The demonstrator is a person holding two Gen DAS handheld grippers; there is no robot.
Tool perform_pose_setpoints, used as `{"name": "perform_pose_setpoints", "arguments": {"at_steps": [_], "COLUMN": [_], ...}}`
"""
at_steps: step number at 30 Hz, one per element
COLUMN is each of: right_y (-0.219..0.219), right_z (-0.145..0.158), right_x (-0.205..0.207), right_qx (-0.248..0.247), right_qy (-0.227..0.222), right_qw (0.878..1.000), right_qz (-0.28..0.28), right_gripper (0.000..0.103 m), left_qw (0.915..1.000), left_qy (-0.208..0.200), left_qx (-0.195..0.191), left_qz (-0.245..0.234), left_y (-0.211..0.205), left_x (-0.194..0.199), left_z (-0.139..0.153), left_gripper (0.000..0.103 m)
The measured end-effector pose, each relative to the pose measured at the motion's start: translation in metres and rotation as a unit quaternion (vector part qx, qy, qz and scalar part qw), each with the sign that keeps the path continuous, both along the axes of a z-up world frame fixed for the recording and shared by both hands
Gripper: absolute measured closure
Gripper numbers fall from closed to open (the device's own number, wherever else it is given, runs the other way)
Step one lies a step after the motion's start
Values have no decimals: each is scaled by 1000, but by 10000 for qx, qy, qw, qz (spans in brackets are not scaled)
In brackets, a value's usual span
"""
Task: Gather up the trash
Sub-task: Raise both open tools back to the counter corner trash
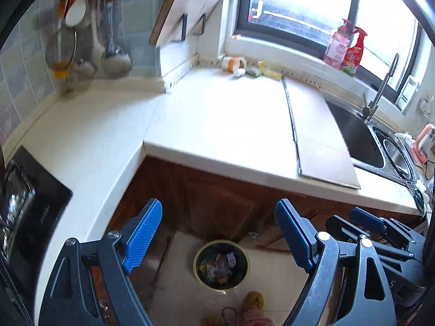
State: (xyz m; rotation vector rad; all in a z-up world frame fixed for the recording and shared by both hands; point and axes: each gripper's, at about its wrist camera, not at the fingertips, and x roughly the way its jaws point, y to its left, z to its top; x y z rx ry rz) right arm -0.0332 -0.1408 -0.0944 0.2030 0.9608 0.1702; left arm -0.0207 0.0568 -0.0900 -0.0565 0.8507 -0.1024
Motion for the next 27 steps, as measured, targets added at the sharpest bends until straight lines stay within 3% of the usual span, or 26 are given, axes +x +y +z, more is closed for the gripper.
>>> {"name": "perform_pose_setpoints", "arguments": {"at_steps": [12, 19, 22, 27], "right_y": [-37, -58, -66, -84], "right_z": [105, 157, 171, 170], "right_x": [13, 44, 65, 115], "right_qx": [168, 291, 243, 447], "right_qy": [-821, -1125, -1193, -1082], "right_qw": [9955, 9910, 9899, 9908], "right_qz": [-451, -667, -722, -685], "right_gripper": [44, 44, 44, 44], "left_qw": [9952, 9856, 9813, 9776], "left_qy": [-863, -1310, -1375, -1267], "left_qx": [340, 950, 1208, 1549], "left_qz": [-296, -481, -587, -657], "left_y": [-23, -38, -51, -71], "left_x": [18, 50, 71, 126], "left_z": [97, 152, 166, 163], "left_gripper": [16, 12, 11, 11]}}
